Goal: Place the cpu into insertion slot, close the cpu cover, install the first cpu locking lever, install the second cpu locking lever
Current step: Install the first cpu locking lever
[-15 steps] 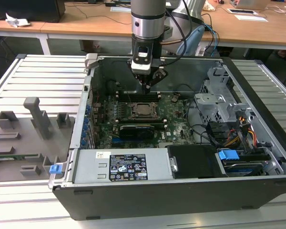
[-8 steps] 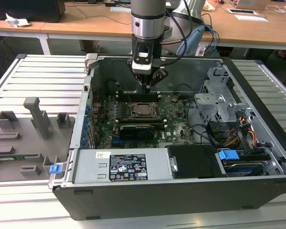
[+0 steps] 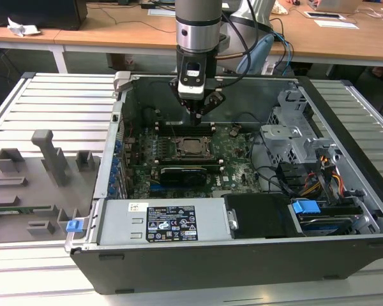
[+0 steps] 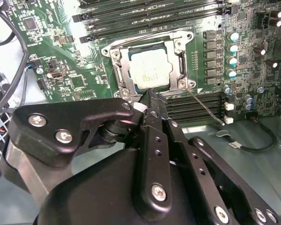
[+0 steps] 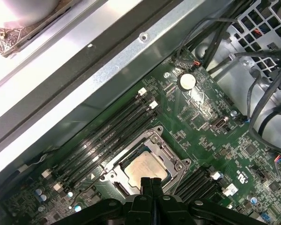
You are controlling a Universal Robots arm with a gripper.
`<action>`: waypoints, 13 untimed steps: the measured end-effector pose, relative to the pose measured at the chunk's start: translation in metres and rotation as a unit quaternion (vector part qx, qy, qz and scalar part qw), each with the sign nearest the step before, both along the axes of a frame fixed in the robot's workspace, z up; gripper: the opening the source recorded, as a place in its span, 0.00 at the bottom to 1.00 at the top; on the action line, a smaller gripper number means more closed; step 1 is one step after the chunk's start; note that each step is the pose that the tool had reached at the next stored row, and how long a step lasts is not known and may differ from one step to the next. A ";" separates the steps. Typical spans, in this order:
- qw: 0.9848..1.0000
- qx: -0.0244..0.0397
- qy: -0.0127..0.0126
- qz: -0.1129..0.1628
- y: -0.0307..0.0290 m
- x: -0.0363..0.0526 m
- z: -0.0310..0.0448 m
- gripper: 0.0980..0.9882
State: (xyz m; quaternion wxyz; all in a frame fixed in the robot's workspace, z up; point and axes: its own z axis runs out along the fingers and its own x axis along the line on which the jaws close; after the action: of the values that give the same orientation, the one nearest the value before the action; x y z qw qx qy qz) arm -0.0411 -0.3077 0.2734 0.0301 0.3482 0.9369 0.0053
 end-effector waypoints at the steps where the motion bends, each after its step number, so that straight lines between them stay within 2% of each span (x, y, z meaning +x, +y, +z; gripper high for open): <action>1: 1.000 0.000 0.000 0.002 0.0000 0.0000 0.0000 0.01; 13: 1.000 0.000 0.000 0.029 0.0000 0.0000 0.0000 0.01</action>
State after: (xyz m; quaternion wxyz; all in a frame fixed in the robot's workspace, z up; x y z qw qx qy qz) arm -0.0412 -0.3077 0.2734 0.0300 0.3205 0.9468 0.0061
